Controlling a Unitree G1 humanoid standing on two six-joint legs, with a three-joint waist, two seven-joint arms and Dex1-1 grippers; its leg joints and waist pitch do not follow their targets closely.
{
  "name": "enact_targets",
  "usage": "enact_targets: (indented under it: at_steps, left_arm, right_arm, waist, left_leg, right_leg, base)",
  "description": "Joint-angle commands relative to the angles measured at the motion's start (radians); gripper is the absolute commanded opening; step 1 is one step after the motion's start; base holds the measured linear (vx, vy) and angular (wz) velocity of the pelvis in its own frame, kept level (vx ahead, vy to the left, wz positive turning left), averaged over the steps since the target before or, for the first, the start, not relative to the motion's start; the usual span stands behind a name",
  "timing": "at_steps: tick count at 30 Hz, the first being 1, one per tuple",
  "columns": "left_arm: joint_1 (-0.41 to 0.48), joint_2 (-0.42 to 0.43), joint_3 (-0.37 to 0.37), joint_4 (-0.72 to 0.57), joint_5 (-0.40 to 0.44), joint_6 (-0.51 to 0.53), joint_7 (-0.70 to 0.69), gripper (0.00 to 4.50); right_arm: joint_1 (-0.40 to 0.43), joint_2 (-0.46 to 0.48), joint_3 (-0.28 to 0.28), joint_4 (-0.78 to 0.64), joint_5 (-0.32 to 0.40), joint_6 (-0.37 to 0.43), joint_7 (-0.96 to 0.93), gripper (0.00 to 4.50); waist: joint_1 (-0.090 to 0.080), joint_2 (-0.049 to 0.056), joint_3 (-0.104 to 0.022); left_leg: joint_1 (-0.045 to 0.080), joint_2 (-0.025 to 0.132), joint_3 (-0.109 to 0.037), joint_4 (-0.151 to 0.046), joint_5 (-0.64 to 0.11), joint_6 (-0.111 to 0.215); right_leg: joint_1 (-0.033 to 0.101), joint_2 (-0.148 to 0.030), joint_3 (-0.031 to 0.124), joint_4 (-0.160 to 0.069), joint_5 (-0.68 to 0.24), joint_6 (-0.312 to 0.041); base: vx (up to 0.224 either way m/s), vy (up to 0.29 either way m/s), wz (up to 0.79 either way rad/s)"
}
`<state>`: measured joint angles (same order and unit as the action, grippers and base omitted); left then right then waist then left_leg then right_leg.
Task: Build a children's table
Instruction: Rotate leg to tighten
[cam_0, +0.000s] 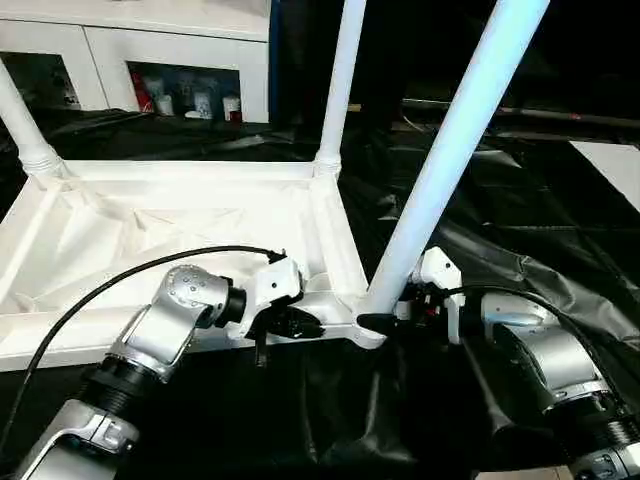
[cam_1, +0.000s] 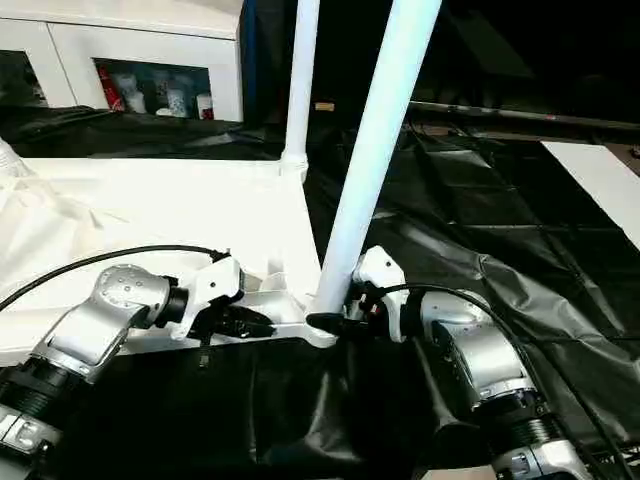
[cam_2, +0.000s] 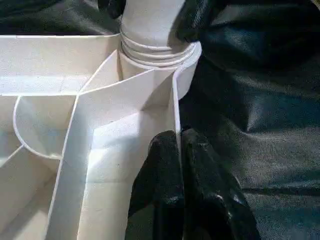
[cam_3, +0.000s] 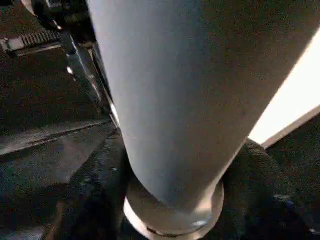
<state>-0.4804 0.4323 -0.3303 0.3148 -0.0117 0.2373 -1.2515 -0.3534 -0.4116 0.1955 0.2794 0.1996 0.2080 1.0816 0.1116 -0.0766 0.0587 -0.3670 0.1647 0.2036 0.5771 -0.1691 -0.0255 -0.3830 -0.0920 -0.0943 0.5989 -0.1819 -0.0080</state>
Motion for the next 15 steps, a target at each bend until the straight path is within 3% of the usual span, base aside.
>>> enact_targets:
  at_steps: [1,9,15]
  left_arm:
    - [0.005,-0.005,-0.02,-0.013,-0.028,-0.007,-0.045,0.0]
    - [-0.004,-0.027,-0.021,0.006,-0.027,-0.003,-0.018,0.0]
    - [-0.038,-0.099,-0.011,0.07,0.015,0.03,0.13,0.0]
  right_arm:
    - [-0.009,0.0,0.004,0.005,-0.002,0.001,0.005,2.28]
    - [0.027,0.027,0.002,-0.002,0.0,0.009,-0.038,2.06]
    - [0.018,0.123,0.003,0.07,-0.063,0.003,-0.222,2.04]
  waist:
    - [0.0,0.009,-0.061]
    - [-0.003,0.012,-0.06]
    - [-0.015,0.012,-0.052]
  left_leg:
    - [0.023,0.083,-0.042,-0.073,-0.285,-0.021]
    - [0.024,0.083,-0.042,-0.073,-0.306,-0.031]
    - [0.027,0.083,-0.049,-0.078,-0.384,-0.063]
  right_leg:
    - [0.03,-0.088,0.066,-0.072,-0.275,-0.199]
    - [0.029,-0.089,0.067,-0.075,-0.286,-0.203]
    - [0.02,-0.09,0.064,-0.088,-0.425,-0.167]
  base:
    - [0.0,0.0,0.0]
    - [0.0,0.0,0.0]
    - [0.0,0.0,0.0]
